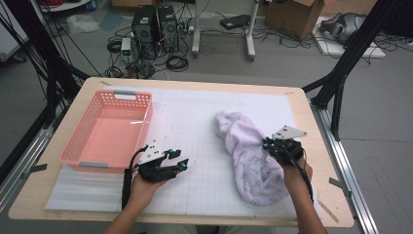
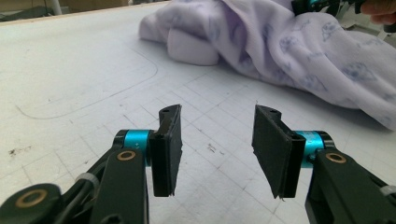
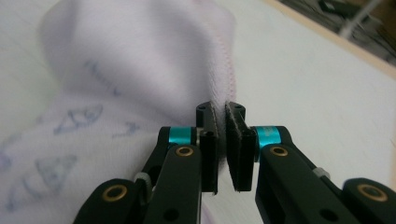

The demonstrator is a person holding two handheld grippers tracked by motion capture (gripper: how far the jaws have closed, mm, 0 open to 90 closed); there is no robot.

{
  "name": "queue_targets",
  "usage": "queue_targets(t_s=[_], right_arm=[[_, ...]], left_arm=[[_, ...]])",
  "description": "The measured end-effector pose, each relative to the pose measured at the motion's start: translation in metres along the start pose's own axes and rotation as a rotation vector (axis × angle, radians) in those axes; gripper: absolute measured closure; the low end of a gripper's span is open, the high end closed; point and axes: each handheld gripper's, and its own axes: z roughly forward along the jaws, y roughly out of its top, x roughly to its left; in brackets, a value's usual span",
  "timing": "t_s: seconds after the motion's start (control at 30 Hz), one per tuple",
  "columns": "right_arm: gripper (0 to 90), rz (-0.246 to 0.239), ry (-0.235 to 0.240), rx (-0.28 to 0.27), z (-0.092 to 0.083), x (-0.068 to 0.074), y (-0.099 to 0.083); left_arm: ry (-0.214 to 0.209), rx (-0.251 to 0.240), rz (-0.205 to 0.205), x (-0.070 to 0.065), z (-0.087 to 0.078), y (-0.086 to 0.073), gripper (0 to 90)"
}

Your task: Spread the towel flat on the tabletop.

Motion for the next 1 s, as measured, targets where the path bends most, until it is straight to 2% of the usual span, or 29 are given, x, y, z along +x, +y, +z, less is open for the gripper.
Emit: queue_targets(t_s=[0.03,0.07,0.13,0.17,0.2,0.23,0.3,0.37,0.4,0.47,0.53,0.6,0.7,0.73,0.8,0.9,1.0], right_arm=[[83.7,0.031,0.003,0.009,0.000,-0.004,-0.005],[83.0,0.054,0.028,0.008,0.000,-0.007,-0.009],[78.7,0.043,0.038,0.018,0.001,-0.008,-0.013],[70.8,0.040,0.031,0.015,0.001,-0.006,-0.012],[61.4,0.042,0.011,-0.002,0.000,-0.005,-0.011],[56.9,0.063,0.002,-0.021,-0.002,-0.005,-0.009],[51.1,0.079,0.013,-0.082,-0.005,-0.003,-0.003],[46.4,0.063,0.051,-0.101,-0.003,0.002,0.003],[46.1,0.047,0.083,-0.088,0.000,0.006,0.005],[45.7,0.006,0.112,-0.053,0.007,0.014,0.006],[46.1,0.000,0.133,-0.014,0.013,0.018,0.002],[52.8,0.003,0.141,0.027,0.019,0.019,-0.006],[66.3,0.075,0.181,0.060,0.020,0.016,-0.020],[70.7,0.095,0.199,0.065,0.019,0.016,-0.024],[77.0,0.097,0.216,0.058,0.015,0.018,-0.031],[80.8,0.081,0.232,0.054,0.008,0.024,-0.035],[82.1,0.083,0.278,0.058,0.000,0.030,-0.039]], left_arm=[[0.000,0.001,0.001,0.000,0.000,0.000,52.5],[0.000,0.002,0.001,0.000,0.001,0.000,52.5],[-0.002,0.002,-0.001,0.000,0.001,0.000,52.5],[-0.003,0.001,-0.003,-0.001,0.002,0.000,52.5],[-0.003,0.001,-0.002,-0.001,0.002,0.000,52.5],[-0.003,0.001,-0.002,-0.001,0.002,-0.001,52.5],[-0.003,0.001,-0.003,-0.001,0.002,-0.001,52.6],[-0.002,-0.002,-0.005,-0.001,0.002,-0.001,52.6],[-0.003,-0.003,-0.002,0.000,0.002,-0.001,52.5],[-0.011,-0.014,-0.019,0.002,0.004,-0.001,52.4],[-0.012,-0.023,-0.037,0.003,0.008,-0.001,51.6],[-0.002,-0.018,-0.042,0.004,0.013,0.001,49.5],[-0.005,-0.002,-0.039,0.006,0.020,0.005,47.5],[-0.008,-0.005,-0.037,0.007,0.023,0.008,47.5],[-0.003,-0.020,-0.038,0.008,0.030,0.012,47.5],[-0.004,-0.009,-0.058,0.010,0.045,0.021,46.6],[-0.011,-0.007,-0.080,0.010,0.061,0.030,47.8]])
